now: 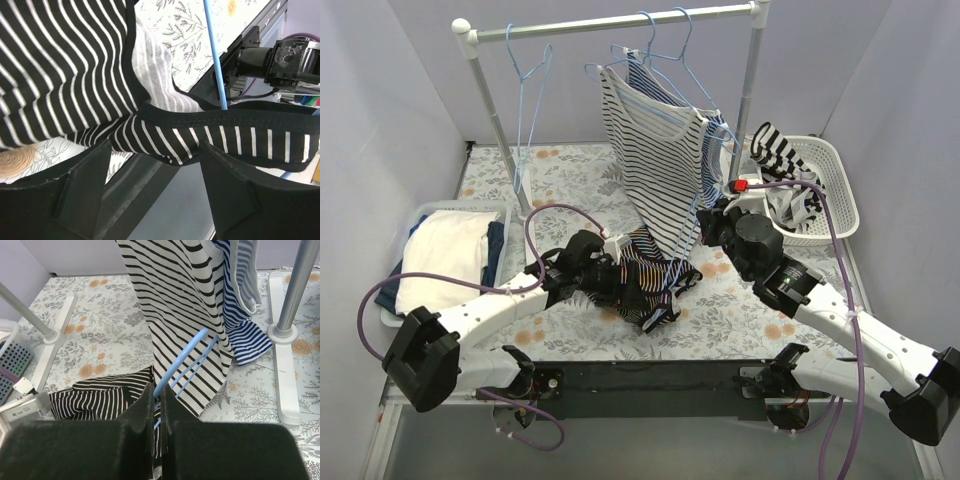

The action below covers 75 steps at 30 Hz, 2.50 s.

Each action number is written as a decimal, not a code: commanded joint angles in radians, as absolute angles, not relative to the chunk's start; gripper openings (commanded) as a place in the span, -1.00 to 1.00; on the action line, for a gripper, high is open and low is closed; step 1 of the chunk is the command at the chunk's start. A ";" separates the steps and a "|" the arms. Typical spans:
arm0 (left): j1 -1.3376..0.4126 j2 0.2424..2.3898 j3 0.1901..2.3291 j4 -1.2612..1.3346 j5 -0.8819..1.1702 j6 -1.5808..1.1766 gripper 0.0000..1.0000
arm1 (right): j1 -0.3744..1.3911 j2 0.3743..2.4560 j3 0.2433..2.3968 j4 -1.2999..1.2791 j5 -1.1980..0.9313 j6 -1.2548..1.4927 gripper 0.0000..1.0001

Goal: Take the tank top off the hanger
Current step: Remove the tank top from the hanger, then place the hanger at the clothesline.

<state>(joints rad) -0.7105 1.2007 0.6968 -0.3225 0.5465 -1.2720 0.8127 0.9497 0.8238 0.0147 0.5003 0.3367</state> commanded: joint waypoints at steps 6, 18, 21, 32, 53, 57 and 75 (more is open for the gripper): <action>-0.749 1.232 0.684 -0.192 0.508 -1.315 -0.51 | 0.811 0.913 0.871 0.048 0.537 0.331 -0.97; -0.756 1.249 0.713 -0.196 0.525 -1.296 -1.00 | 0.813 0.888 0.856 0.002 0.615 0.350 -0.97; -0.756 1.207 0.764 -0.287 0.525 -1.281 -1.00 | 0.811 0.884 0.853 -0.066 0.708 0.376 -0.97; -0.756 1.052 0.922 -0.635 0.660 -1.223 -1.00 | 0.813 0.956 0.871 -0.181 0.965 0.460 -0.97; -0.724 1.309 1.172 -0.657 0.109 -1.229 0.31 | 0.811 0.963 0.959 -0.216 1.000 0.425 -0.97; -0.724 1.247 1.178 -0.562 0.330 -1.154 0.43 | 0.811 0.972 0.960 -0.215 0.971 0.430 -0.97; -1.045 1.318 1.089 -0.479 0.089 -1.017 0.34 | 0.813 0.970 1.002 -0.204 0.876 0.433 -0.97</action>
<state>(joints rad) -0.9890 1.3083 1.1088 -0.4995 0.2775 -1.0374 0.8120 0.9882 0.9466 -0.2375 0.8837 0.4301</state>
